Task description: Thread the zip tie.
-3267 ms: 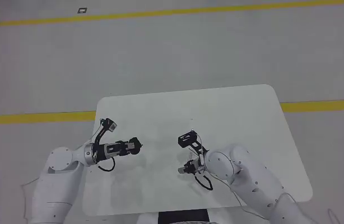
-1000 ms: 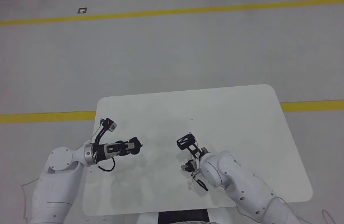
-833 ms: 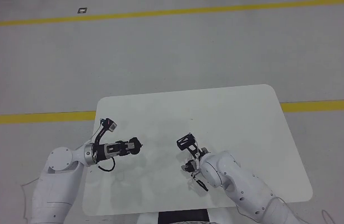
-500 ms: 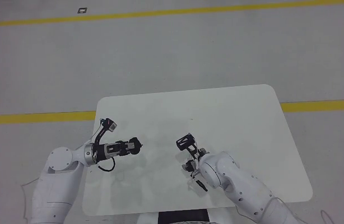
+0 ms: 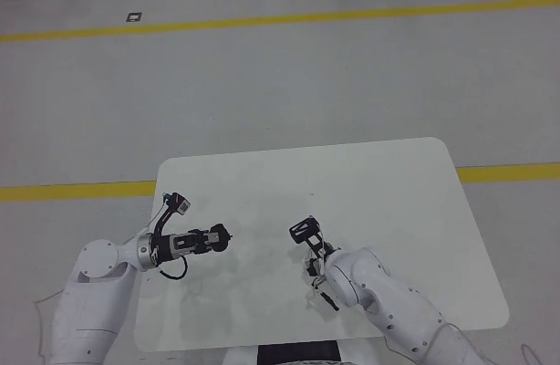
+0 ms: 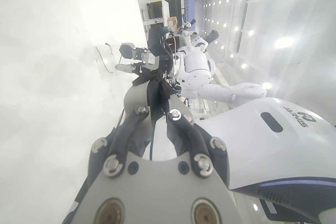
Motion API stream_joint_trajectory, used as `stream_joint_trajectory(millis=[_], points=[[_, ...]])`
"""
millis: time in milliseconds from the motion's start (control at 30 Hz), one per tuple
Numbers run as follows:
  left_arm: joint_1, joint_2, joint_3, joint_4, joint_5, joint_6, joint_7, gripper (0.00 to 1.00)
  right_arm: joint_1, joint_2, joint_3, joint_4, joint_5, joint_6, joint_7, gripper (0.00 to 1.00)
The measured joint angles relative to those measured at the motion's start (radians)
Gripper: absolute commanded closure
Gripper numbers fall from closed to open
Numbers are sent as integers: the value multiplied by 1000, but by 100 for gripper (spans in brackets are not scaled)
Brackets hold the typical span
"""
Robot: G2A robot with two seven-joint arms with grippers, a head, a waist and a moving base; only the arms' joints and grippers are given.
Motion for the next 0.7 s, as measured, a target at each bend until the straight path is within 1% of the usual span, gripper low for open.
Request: stream_joint_trajectory(millis=[300, 700], points=[[0, 0, 0, 0, 0, 0, 0, 100, 8, -14, -18, 29, -37, 22, -5, 65], [0, 0, 0, 0, 0, 0, 0, 100, 7, -29, -22, 48, -72, 30, -3, 69]])
